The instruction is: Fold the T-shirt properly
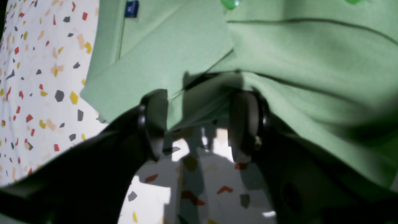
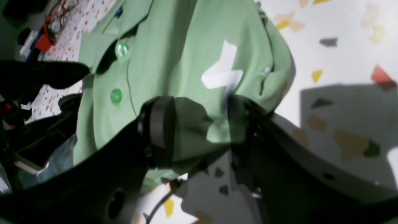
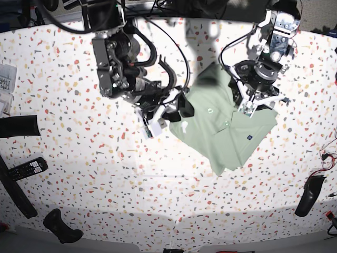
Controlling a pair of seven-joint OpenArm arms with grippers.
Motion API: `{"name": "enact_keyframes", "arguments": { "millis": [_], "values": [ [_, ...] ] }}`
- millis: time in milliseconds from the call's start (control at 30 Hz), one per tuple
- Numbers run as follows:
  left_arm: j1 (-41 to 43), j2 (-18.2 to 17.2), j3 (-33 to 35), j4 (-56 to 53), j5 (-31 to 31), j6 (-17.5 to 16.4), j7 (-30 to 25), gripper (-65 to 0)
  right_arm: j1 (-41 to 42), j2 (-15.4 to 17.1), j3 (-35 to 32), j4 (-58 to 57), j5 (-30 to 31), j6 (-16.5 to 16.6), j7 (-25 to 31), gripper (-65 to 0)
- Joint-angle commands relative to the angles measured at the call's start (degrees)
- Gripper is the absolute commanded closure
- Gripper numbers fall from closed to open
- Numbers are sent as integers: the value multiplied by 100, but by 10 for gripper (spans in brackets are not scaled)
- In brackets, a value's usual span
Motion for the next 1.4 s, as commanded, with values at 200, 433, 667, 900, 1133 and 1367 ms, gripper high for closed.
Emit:
{"name": "enact_keyframes", "arguments": {
  "millis": [200,433,667,900,1133,1367],
  "values": [
    [-96,-35,-26,90,710,26,-136,-296,-85,48,-13,319,321,32,-170,-274],
    [-125,-35,-26,90,673,24,-85,-296,-87,79,-13,341,498,32,-787,-273],
    [-393,-144,-26,90,693,24,-306,-296,-291,81,-13,361,586,32,-1038,-274],
    [-632,-516,-26,87,686,26,-308,-296,-796,109,-13,654,970,32,-1045,-274],
    [-748,-704,-26,87,474,24,-356,-296,-938,109,-11,1427,966,32,-1062,-274],
    [-1104,-697,-26,87,474,168,37,-296,-501,76,-2,1794,-76,32,520,-274]
  ]
}}
